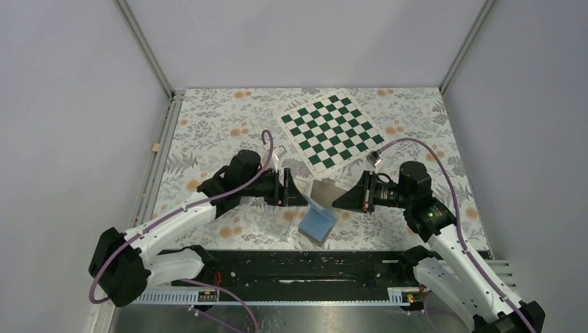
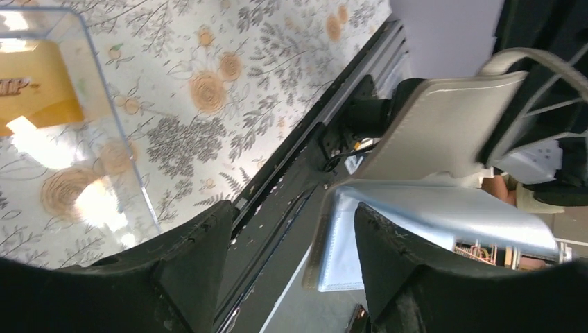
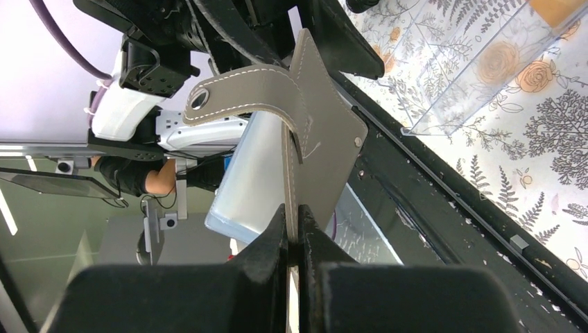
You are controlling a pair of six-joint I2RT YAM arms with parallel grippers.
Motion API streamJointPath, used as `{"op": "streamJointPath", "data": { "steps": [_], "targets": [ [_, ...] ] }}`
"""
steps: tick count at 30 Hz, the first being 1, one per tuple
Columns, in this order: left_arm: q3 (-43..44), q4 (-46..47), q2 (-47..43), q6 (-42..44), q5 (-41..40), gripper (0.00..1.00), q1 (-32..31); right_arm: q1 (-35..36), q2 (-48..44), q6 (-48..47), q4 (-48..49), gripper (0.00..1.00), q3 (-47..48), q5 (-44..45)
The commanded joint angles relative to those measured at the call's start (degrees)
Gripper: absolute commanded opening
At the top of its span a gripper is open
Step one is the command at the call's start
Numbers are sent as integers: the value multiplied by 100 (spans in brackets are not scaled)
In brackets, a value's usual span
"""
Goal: Put the credit cards into the card holder
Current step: Open the card holder at the center of the board.
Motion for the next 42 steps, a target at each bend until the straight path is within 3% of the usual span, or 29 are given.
{"op": "streamJointPath", "data": {
  "steps": [1,7,15,23,30,42],
  "targets": [
    [421,-585,106,417,-404,64,-57,-28,19,-357,-263,0,368,-92],
    [899,-1235,398,692,-1005,61,-409,-28,41,-634,-605,0,431,-34],
    [1291,-1327,762,735,-1143,60,-769,-28,65,-828,-836,0,484,7],
    [784,-301,329,401,-649,67,-616,-28,-5,-575,-628,0,533,-69],
    [244,711,139,-183,-151,68,-307,-28,-73,289,230,0,410,-187],
    [1421,-2578,396,755,-2011,68,-301,-28,1,-98,-948,0,819,643]
  ]
}}
